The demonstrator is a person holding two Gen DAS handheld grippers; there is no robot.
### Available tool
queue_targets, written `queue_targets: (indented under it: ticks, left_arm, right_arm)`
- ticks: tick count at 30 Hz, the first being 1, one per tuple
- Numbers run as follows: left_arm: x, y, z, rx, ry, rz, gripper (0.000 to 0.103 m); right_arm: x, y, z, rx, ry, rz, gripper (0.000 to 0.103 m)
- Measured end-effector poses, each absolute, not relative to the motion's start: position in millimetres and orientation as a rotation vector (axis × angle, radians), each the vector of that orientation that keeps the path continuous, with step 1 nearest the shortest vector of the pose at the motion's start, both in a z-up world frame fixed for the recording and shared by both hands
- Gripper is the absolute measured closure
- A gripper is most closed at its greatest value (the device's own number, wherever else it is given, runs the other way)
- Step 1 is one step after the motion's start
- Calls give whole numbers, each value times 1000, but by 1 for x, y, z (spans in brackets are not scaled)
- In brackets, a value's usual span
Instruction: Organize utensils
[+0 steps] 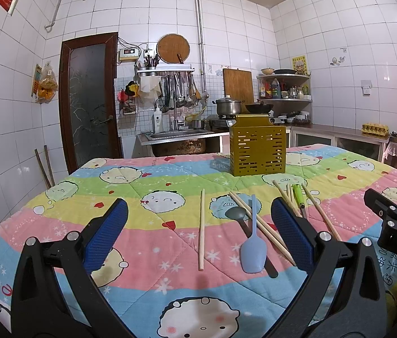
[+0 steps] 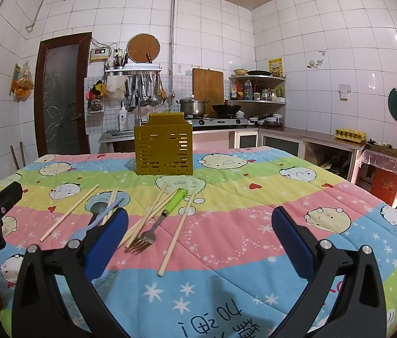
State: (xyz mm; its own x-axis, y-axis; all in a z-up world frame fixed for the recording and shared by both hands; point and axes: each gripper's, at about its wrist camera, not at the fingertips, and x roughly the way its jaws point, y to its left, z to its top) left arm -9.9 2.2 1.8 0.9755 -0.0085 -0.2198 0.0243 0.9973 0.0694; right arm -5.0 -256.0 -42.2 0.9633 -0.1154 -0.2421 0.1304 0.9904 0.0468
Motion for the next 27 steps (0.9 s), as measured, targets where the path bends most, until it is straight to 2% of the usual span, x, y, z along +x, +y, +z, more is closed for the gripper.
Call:
queue_targets:
  ticks: [27]
  left_arm:
    - [-9, 1, 2, 78, 224, -4, 5]
  right_arm:
    - [-5, -258, -42, 67, 247, -128, 4]
